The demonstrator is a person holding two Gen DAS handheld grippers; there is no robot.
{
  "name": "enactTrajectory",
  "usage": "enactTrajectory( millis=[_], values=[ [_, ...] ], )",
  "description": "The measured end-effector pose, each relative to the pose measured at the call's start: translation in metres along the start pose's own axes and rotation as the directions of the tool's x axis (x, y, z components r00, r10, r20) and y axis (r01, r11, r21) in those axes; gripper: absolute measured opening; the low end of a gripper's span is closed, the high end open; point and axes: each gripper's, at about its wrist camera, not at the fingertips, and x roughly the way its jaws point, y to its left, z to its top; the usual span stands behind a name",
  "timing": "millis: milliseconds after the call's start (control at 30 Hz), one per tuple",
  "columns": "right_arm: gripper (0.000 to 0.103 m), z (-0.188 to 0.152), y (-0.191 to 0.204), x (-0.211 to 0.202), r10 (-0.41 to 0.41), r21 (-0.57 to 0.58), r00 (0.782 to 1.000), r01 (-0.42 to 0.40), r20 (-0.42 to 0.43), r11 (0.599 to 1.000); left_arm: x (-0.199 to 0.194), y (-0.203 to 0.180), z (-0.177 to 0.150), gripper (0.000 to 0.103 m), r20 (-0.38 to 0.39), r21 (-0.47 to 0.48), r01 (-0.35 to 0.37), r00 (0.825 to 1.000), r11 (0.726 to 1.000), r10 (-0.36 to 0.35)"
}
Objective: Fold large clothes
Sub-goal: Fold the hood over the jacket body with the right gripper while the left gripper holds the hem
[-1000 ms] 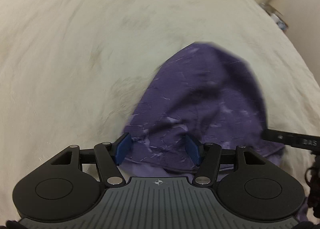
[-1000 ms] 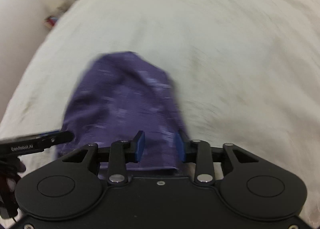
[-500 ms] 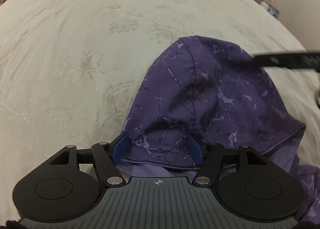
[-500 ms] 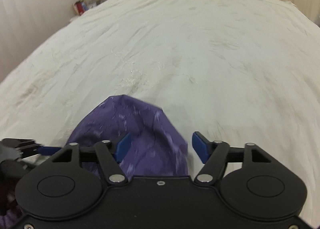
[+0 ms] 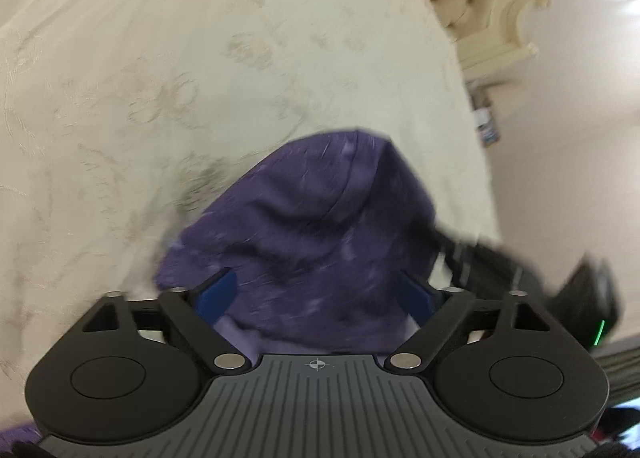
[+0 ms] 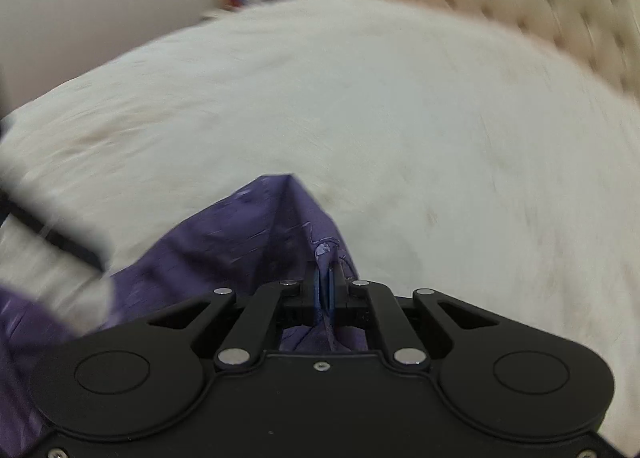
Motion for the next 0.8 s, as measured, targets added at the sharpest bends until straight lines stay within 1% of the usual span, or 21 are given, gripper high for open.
enactTrajectory(
  millis=[33,133,167,233,367,433,467,500,533,567,600,633,700,733,800],
  values=[
    [0.010,-0.003,0.010,-0.014,0.005,-0.044,1.000,-0.004,0.019,0.999,-0.004,-0.004,0.004,0.098,0.003,-0.012,0.034,0.999,0.999,-0.034],
    [0.010,-0.009,0.034,-0.046,0.015,-0.139,0.999,-0.007,0.052,0.990,-0.012,-0.018,0.015,0.099,0.007,-0.049,0.126,0.992,0.991,-0.125],
    [0.010,-0.012,0.041,-0.055,0.019,-0.160,0.998,-0.009,0.060,0.987,-0.013,-0.022,0.018,0.103,0.006,-0.061,0.143,0.990,0.988,-0.143],
    [0.010,-0.017,0.055,-0.066,0.024,-0.205,0.997,-0.010,0.068,0.979,-0.011,-0.027,0.023,0.103,-0.009,-0.085,0.172,0.985,0.981,-0.173],
    [0.010,-0.026,0.079,-0.082,0.029,-0.289,0.998,-0.009,0.063,0.957,-0.005,-0.031,0.020,0.103,-0.033,-0.125,0.178,0.982,0.976,-0.183],
    [0.010,-0.029,0.087,-0.090,0.033,-0.309,0.998,-0.012,0.062,0.951,0.000,-0.030,0.016,0.101,-0.067,-0.140,0.146,0.985,0.979,-0.156],
    [0.010,-0.031,0.091,-0.093,0.035,-0.322,0.997,-0.013,0.062,0.947,0.001,-0.029,0.013,0.096,-0.086,-0.139,0.122,0.987,0.983,-0.134],
    [0.010,-0.034,0.096,-0.097,0.035,-0.337,0.997,-0.011,0.064,0.941,0.001,-0.029,0.010,0.083,-0.092,-0.147,0.084,0.991,0.986,-0.098],
    [0.010,-0.035,0.099,-0.100,0.035,-0.348,0.997,-0.011,0.063,0.938,-0.002,-0.026,0.005,0.043,-0.088,-0.166,0.066,0.993,0.984,-0.082],
    [0.010,-0.037,0.102,-0.102,0.035,-0.357,0.998,-0.011,0.061,0.934,-0.006,-0.022,-0.001,0.019,-0.074,-0.189,0.076,0.993,0.979,-0.091],
    [0.010,-0.040,0.104,-0.107,0.034,-0.361,0.998,-0.010,0.060,0.933,-0.013,-0.019,-0.010,0.019,-0.047,-0.203,0.101,0.992,0.974,-0.113],
    [0.010,-0.044,0.106,-0.114,0.039,-0.359,0.997,-0.014,0.064,0.933,-0.020,-0.023,-0.016,0.018,-0.030,-0.184,0.102,0.994,0.978,-0.109],
    [0.011,-0.051,0.110,-0.130,0.049,-0.356,0.996,-0.020,0.073,0.934,-0.040,-0.037,-0.036,0.018,-0.018,-0.078,0.087,0.996,0.993,-0.088],
    [0.011,-0.055,0.114,-0.139,0.056,-0.362,0.996,-0.025,0.074,0.932,-0.049,-0.044,-0.047,0.018,-0.013,-0.034,0.075,0.997,0.997,-0.075],
    [0.011,-0.068,0.124,-0.154,0.073,-0.383,0.995,-0.043,0.065,0.923,-0.066,-0.050,-0.073,0.018,-0.001,0.008,0.073,0.997,0.997,-0.073]
  ],
)
